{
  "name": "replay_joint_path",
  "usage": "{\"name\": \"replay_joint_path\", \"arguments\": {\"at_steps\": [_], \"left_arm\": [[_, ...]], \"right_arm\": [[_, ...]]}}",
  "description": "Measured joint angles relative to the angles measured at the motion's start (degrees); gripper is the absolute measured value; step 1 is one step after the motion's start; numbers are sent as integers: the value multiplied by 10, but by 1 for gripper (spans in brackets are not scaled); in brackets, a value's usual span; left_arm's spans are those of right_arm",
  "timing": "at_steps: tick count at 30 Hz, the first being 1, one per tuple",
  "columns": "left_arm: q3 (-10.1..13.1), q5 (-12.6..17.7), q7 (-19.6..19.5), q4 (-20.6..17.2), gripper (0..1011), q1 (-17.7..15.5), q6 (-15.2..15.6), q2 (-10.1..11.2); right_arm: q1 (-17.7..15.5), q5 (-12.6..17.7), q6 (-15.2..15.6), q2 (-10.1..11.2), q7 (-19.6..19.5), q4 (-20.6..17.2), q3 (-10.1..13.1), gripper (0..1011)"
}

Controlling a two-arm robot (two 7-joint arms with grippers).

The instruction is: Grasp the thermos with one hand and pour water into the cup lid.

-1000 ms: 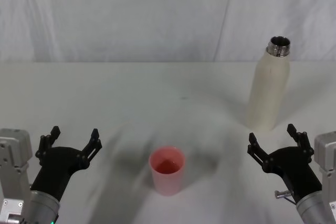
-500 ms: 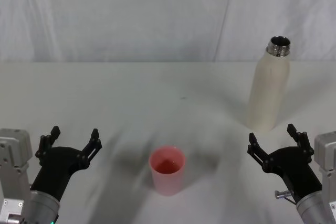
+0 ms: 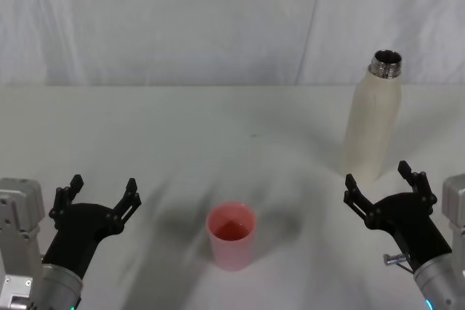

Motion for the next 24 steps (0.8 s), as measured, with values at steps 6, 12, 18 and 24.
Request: {"name": "replay_joint_path", "arguments": {"at_steps": [6, 12, 18, 24], "left_arm": [[0, 0, 0, 0, 1001, 0, 0, 0], [0, 0, 0, 0, 1001, 0, 0, 0], [0, 0, 0, 0, 1001, 0, 0, 0], [0, 0, 0, 0, 1001, 0, 0, 0]], "right_arm": [[16, 0, 2, -2, 20, 10, 12, 1000], [40, 2, 1, -8, 33, 37, 26, 1000], [75, 2, 1, -17, 45, 72, 42, 1000], [91, 0, 0, -20, 54, 89, 45, 1000]]}}
